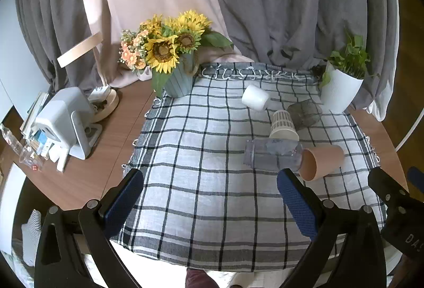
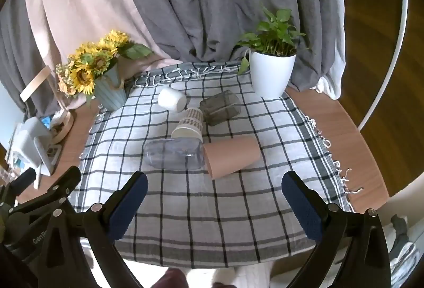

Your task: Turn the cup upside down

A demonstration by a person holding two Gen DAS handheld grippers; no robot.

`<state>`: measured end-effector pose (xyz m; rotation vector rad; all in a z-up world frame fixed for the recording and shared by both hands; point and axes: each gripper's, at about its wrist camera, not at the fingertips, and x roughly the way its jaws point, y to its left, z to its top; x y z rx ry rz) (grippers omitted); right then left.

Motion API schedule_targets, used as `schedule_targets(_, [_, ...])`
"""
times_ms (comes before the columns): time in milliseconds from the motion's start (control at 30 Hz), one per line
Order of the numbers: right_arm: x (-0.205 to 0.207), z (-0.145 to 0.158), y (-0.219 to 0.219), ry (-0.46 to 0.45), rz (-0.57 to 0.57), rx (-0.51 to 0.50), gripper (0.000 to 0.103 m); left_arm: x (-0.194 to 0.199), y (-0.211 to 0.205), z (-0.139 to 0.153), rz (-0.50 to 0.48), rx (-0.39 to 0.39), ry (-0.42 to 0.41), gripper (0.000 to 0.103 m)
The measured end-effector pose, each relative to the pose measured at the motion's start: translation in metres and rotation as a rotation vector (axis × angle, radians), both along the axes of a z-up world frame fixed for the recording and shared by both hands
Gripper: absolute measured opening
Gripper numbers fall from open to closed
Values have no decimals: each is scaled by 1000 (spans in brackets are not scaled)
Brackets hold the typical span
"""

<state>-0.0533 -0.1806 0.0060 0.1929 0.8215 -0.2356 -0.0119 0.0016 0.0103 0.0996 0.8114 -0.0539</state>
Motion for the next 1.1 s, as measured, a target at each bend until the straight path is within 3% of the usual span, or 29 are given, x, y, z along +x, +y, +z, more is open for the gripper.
schedule_targets(1100, [1, 0, -1, 10, -12, 1, 102, 4, -1, 4, 1, -1, 2, 103])
